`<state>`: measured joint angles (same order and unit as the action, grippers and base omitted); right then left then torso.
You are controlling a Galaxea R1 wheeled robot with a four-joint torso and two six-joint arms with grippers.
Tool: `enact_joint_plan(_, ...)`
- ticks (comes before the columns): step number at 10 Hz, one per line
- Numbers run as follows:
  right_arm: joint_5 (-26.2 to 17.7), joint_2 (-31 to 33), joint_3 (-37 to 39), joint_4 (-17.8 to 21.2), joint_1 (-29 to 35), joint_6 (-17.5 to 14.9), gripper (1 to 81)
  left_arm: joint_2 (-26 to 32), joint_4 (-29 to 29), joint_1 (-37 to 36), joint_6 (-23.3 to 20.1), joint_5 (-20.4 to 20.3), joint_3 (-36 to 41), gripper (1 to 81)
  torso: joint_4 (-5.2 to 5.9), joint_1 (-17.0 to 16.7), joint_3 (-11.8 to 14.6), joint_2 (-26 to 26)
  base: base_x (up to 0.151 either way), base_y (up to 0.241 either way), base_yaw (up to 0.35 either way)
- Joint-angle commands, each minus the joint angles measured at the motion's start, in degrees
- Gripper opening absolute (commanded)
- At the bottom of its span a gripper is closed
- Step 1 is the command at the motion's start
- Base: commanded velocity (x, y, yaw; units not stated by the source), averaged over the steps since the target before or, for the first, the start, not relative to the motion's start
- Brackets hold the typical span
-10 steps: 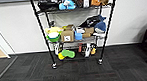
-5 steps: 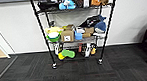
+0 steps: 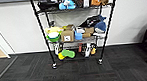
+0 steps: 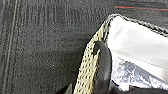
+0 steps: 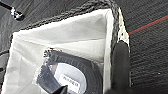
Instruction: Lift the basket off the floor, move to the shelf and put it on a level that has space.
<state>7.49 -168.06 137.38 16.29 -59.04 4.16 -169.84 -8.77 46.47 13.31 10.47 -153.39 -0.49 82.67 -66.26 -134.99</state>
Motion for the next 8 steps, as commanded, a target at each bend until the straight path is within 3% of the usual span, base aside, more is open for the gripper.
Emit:
enact_joint_plan(1, -1.6, 1.8, -3.5, 0.2, 4.4, 0.2, 81.1, 0.1, -0.6, -6.6, -0.5, 1.9, 0.5, 81.1, 0.00, 0.0, 0.0, 0.0, 0.000, 0.000, 0.000)
enact_joint_plan(2, -1.0, 2.2, -4.2, 0.3, 4.2, 0.2, 81.1, 0.1, -0.6, -6.5, -0.5, 1.9, 0.8, 81.1, 0.00, 0.0, 0.0, 0.0, 0.000, 0.000, 0.000)
enact_joint_plan(3, -1.0, 2.4, -4.6, 0.2, 4.2, 0.2, 1.0, 0.0, -0.6, -6.5, -0.5, 1.9, 1.0, 81.1, 0.00, 0.0, 0.0, 0.0, 0.000, 0.000, 0.000)
enact_joint_plan(4, -1.0, 2.4, -4.4, 0.3, 4.5, 0.2, 1.0, 0.0, -0.6, -6.5, -0.5, 1.7, 1.0, 1.0, 0.00, 0.0, 0.0, 0.0, 0.000, 0.000, 0.000)
enact_joint_plan(8, -1.0, 2.4, -4.3, 0.3, 4.6, 0.2, 1.0, 0.1, -0.2, -6.2, -0.5, 2.0, 1.1, 1.0, 0.00, 0.0, 0.0, 0.0, 0.000, 0.000, 0.000)
